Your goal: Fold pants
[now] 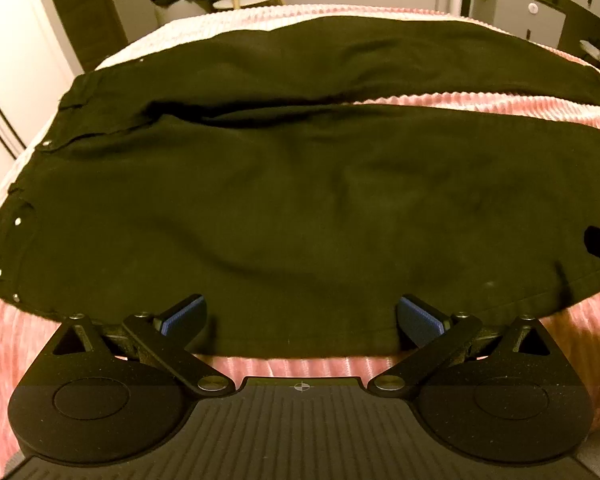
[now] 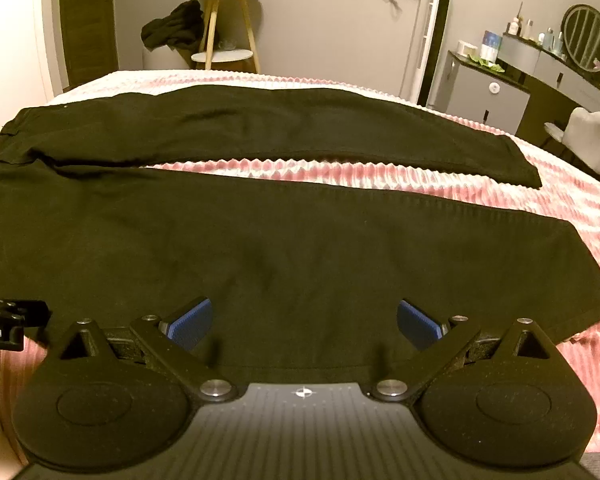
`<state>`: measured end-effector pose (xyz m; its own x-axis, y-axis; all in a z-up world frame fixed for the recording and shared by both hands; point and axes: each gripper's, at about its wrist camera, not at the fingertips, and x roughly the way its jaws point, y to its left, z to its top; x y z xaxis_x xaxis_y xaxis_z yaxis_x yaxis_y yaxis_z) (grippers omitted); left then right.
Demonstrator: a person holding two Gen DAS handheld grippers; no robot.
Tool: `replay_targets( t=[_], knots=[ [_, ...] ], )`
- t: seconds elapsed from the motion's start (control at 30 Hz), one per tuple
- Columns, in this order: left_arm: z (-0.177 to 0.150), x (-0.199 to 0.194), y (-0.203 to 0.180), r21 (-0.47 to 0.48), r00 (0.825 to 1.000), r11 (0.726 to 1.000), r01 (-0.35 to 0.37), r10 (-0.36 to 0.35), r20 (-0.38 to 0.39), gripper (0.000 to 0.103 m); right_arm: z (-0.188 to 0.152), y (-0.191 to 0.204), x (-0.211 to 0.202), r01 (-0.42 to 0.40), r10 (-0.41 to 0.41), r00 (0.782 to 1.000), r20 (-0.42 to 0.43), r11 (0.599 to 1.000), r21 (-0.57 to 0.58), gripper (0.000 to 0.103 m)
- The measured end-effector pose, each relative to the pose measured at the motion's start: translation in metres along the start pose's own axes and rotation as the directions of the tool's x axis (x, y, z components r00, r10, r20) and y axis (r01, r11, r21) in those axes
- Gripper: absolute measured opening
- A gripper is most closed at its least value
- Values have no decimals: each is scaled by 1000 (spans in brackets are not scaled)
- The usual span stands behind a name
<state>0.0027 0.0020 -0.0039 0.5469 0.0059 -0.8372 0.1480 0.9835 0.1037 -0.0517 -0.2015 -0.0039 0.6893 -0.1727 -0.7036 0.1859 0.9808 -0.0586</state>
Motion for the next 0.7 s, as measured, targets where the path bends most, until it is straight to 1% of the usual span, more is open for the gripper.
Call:
replay_targets(
  t=[0.7],
  knots=[
    [0, 4, 0, -8, 1000, 1000, 8, -8, -12, 103, -2, 0, 4, -1, 1, 1000, -6, 1000, 4, 99]
  ],
)
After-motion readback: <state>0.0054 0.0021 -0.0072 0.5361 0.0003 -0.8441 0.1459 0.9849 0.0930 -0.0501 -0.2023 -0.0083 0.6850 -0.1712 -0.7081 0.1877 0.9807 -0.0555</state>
